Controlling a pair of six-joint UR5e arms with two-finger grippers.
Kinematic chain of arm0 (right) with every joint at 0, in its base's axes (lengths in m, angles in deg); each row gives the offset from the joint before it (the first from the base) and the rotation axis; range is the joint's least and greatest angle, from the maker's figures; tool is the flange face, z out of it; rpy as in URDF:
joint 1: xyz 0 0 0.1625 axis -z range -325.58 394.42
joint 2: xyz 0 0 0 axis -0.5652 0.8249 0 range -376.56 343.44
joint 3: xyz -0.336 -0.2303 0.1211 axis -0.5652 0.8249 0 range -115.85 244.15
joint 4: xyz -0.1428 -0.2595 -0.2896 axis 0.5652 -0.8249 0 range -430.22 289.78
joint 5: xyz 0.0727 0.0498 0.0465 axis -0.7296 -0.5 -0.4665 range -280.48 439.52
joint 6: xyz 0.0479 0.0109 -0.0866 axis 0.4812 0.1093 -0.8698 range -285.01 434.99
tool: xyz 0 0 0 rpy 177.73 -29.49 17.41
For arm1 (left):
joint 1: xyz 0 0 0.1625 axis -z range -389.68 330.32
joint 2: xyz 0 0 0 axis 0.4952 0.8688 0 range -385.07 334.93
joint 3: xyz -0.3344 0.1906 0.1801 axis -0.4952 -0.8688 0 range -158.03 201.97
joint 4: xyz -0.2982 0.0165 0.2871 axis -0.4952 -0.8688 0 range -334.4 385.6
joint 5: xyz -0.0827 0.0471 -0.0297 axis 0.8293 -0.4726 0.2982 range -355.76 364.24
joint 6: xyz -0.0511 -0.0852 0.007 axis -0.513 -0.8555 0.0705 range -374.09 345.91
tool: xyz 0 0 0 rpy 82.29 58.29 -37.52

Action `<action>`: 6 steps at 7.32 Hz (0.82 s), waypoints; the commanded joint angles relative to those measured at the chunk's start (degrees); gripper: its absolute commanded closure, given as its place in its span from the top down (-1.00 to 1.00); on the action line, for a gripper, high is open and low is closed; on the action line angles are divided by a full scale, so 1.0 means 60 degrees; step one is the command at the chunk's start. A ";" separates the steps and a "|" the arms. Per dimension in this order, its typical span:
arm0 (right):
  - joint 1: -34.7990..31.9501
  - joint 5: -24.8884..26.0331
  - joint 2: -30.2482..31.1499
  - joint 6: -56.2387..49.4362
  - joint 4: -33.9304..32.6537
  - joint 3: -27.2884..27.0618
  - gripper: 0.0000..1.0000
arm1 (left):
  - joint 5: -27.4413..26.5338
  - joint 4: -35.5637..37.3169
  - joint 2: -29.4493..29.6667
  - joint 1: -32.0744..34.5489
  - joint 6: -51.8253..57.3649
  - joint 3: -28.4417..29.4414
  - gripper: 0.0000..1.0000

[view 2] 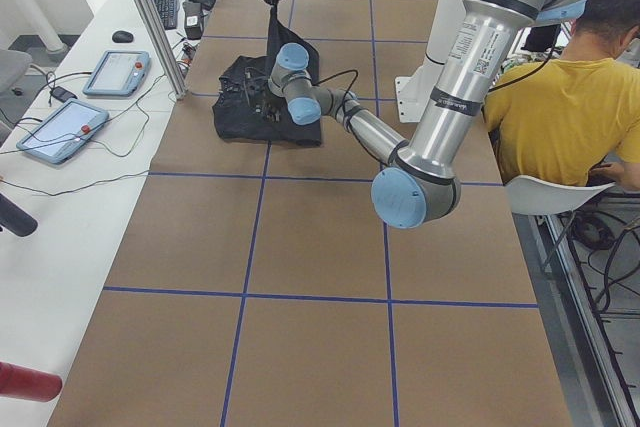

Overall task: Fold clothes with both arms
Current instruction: 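Lower the hem near the collar with both grippers and release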

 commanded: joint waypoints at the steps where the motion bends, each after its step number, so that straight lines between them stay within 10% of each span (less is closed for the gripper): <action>1: 0.0006 -0.0035 0.0498 -0.0013 -0.0724 -0.1160 -1.00 | 0.0163 0.0342 -0.0866 0.0034 0.0015 -0.1315 -1.00; 6: -0.0345 0.0082 -0.0581 -0.0877 -0.1038 0.0396 -1.00 | 0.0061 0.0593 -0.0406 0.0210 0.0763 -0.0770 -1.00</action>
